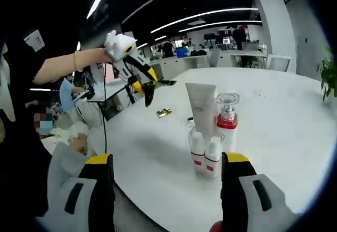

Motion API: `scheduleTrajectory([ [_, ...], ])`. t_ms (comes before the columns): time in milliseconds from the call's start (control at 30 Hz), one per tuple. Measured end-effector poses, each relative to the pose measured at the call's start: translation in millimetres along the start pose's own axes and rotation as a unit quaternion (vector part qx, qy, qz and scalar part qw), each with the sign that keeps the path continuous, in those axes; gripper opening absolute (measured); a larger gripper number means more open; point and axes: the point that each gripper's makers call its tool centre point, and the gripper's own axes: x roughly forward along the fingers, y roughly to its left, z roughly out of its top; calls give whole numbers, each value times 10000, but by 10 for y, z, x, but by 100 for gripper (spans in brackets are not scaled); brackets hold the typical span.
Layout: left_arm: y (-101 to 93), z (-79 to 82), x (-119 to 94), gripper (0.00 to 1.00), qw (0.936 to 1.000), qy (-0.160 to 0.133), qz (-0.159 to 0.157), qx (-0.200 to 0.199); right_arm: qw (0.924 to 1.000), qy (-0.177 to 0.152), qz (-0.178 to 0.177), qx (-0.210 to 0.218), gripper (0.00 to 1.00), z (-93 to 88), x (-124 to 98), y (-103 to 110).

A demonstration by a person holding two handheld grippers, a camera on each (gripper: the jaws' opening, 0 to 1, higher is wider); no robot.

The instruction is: Arrange the skincare products in the storage area until every visible bottle or jar stands upright without overlapping.

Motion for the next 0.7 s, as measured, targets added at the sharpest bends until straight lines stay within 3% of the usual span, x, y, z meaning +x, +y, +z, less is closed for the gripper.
scheduleTrajectory([
  [333,-322,283,-206,33,9995,-125,55,285,9940,-542,651,696,75,376,230,272],
  [700,-612,574,-268,33,9967,-302,27,752,9855,-709,1036,1142,68,584,323,391],
])
